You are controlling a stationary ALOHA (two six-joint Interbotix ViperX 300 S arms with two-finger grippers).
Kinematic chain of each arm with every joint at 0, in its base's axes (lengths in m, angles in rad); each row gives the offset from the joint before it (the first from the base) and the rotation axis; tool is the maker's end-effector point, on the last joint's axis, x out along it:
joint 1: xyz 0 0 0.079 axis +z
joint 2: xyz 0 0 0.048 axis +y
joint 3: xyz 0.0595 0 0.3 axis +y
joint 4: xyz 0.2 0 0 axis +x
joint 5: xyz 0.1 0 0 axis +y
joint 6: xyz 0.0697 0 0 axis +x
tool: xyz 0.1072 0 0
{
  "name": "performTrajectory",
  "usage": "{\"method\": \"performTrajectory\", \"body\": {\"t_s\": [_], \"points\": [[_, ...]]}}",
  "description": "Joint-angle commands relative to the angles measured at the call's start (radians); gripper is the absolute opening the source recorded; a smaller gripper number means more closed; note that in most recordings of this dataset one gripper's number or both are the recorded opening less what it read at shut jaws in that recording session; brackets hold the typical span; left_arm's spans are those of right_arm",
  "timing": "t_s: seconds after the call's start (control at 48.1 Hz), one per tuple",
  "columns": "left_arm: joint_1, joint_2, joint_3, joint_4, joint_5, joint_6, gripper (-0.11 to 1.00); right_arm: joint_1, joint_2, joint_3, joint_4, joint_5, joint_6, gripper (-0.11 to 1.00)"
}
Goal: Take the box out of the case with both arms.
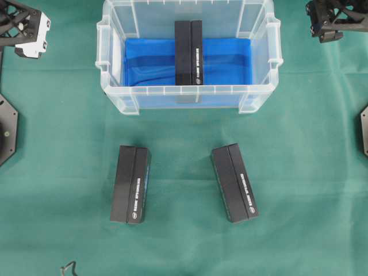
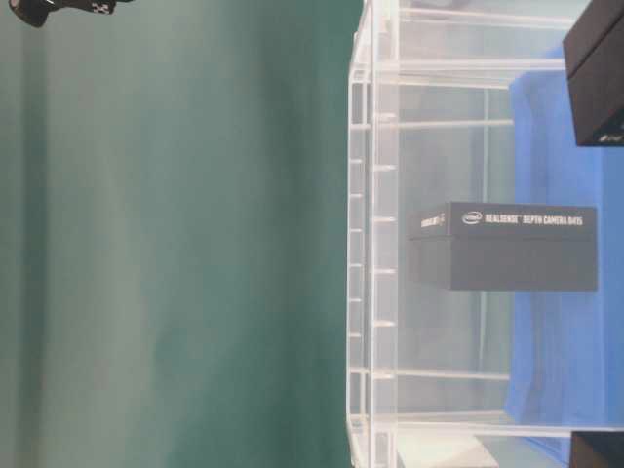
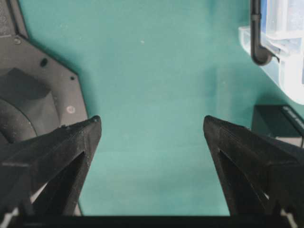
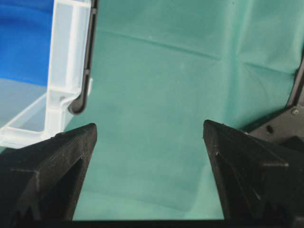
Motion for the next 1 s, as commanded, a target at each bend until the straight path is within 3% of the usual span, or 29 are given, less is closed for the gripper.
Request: {"method": "performTrajectory", "body": {"t_s": [0.0, 0.977], "points": [[0.003, -0.005, -0.02, 0.002, -0.005, 0.0, 0.89, -0.002, -0.008, -0.011, -0.002, -0.005, 0.0, 0.87], [0.003, -0.003, -0.02, 0.002, -0.014, 0.0, 0.89, -0.003, -0.006, -0.011, -0.002, -0.002, 0.002, 0.87]]}}
